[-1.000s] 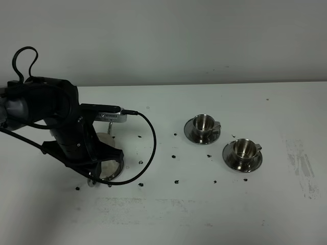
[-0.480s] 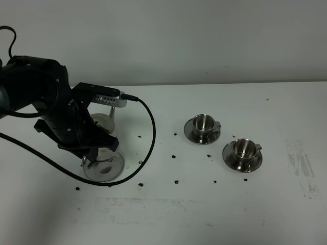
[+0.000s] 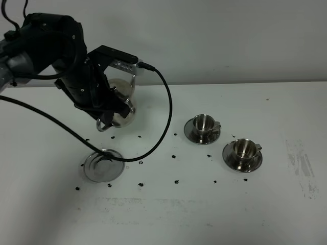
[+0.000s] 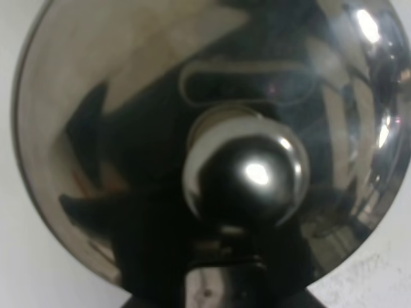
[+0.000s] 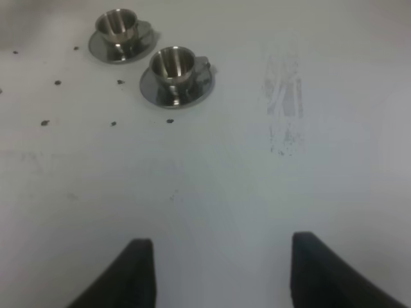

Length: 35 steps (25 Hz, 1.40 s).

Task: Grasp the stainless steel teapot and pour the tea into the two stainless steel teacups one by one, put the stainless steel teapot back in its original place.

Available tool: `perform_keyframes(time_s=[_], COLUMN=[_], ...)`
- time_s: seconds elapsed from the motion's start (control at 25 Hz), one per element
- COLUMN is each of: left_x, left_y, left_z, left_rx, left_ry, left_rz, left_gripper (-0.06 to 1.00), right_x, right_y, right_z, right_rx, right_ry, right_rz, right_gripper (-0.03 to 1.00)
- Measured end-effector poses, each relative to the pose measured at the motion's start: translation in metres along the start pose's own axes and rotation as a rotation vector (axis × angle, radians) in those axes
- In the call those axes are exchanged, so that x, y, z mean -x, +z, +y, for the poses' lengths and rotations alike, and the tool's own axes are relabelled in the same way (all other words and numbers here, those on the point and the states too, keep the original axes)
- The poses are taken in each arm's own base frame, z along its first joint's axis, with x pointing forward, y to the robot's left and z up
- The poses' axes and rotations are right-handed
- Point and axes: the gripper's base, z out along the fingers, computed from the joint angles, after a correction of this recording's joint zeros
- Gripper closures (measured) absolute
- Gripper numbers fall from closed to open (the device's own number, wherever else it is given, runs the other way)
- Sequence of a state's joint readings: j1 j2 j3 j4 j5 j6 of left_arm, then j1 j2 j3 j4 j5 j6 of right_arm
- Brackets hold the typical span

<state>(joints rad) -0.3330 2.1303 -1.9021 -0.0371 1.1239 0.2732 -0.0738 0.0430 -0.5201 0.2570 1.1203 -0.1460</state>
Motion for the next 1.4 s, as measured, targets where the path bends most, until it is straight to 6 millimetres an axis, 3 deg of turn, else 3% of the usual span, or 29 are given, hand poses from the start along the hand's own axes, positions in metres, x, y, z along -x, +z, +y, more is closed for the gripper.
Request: perform_keyframes(time_s=[0.4, 0.72, 1.08, 1.4], left_x=[0.059, 0.065, 0.068, 0.076], left_y=[0.026, 0.037, 0.047, 0.06], left_z=[-0.019, -0.035, -0.032, -0.029], left_rx=[-0.032, 0.008, 0.078, 0.157], left_ry=[0.202, 0.445, 0.735, 0.847], left_rz=[-0.099, -0.085, -0.068, -0.107], left_gripper=[0.77, 0.77, 0.77, 0.77], right_x=[0.0, 0.0, 0.0, 0.0], right_y=[0.0, 0.0, 0.0, 0.0], right_z=[0.0, 0.0, 0.0, 0.0], right_rx=[0.0, 0.0, 0.0, 0.0], right_ry=[0.0, 0.0, 0.0, 0.0], right_rz=[0.0, 0.0, 0.0, 0.0], right_gripper=[0.5, 0.5, 0.5, 0.5])
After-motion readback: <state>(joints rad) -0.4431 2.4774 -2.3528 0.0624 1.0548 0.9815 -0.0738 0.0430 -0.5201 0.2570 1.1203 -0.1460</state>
